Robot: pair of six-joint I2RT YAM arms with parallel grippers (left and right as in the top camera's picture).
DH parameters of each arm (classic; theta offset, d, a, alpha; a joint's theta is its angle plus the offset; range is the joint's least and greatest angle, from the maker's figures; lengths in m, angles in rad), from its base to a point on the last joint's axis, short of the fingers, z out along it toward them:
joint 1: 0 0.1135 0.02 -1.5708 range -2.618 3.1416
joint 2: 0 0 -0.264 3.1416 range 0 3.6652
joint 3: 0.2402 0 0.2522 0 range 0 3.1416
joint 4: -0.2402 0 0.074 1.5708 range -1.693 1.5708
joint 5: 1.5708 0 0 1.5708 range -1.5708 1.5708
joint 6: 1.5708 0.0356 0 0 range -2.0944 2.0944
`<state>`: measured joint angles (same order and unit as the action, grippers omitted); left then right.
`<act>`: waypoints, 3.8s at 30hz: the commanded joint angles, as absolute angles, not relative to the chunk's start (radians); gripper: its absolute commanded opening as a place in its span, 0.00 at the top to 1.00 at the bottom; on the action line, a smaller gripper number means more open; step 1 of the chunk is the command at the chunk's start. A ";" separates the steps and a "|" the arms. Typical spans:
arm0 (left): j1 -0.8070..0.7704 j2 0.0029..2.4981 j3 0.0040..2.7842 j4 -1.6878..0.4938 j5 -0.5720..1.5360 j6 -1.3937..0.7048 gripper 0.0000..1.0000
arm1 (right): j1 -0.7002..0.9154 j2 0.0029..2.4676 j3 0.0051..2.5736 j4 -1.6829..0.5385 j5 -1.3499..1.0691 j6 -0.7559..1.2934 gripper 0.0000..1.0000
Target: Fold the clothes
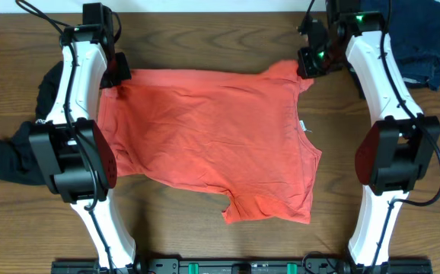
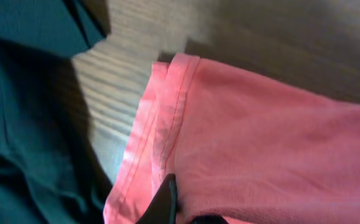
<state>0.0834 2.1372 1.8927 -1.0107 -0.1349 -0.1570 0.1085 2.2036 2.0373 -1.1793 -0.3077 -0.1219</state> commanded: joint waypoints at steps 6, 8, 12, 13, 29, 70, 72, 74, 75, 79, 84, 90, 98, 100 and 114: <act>0.089 2.120 1.866 -1.050 -0.148 -0.150 0.94 | 0.181 2.201 1.955 -1.204 -0.318 -0.163 0.99; 0.089 2.121 1.866 -1.068 -0.148 -0.150 0.94 | 0.197 2.201 1.931 -1.202 -0.318 -0.173 0.99; 0.089 2.121 1.866 -1.093 -0.148 -0.151 0.94 | 0.218 2.201 1.890 -1.201 -0.317 -0.173 0.99; 0.089 2.121 1.866 -1.099 -0.148 -0.150 0.94 | 0.220 2.201 1.882 -1.203 -0.315 -0.173 0.99; 0.089 2.119 1.821 -1.174 -0.203 -0.151 0.31 | 0.203 2.190 1.884 -1.285 -0.315 -0.205 0.63; 0.089 1.404 1.105 -1.092 -0.132 -0.603 0.30 | 0.314 1.936 1.650 -1.336 -0.226 0.217 0.25; 0.093 1.409 1.062 -1.045 -0.132 -0.630 0.34 | 0.315 1.936 1.605 -1.304 -0.239 0.217 0.25; 0.106 1.414 1.018 -0.997 -0.132 -0.659 0.39 | 0.316 1.936 1.557 -1.269 -0.258 0.217 0.25; 0.115 1.418 0.995 -0.971 -0.132 -0.676 0.41 | 0.315 1.936 1.531 -1.248 -0.268 0.216 0.25; 0.154 1.432 0.912 -0.863 -0.125 -0.724 0.56 | 0.315 1.936 1.462 -1.187 -0.282 0.217 0.26; 0.160 1.472 0.885 -0.796 -0.115 -0.724 0.65 | 0.315 1.936 1.449 -1.157 -0.289 0.216 0.26; 0.161 1.590 0.885 -0.740 -0.097 -0.723 0.60 | 0.315 1.936 1.449 -1.152 -0.290 0.216 0.26; 0.163 1.723 0.885 -0.641 -0.011 -0.708 0.60 | 0.315 1.936 1.449 -1.179 -0.289 0.216 0.27; 0.164 1.726 0.885 -0.636 -0.012 -0.707 0.60 | 0.315 1.936 1.449 -1.185 -0.289 0.216 0.27; 0.168 1.720 0.888 -0.756 -0.006 -0.660 0.94 | 0.315 1.932 1.449 -1.243 -0.316 0.216 0.38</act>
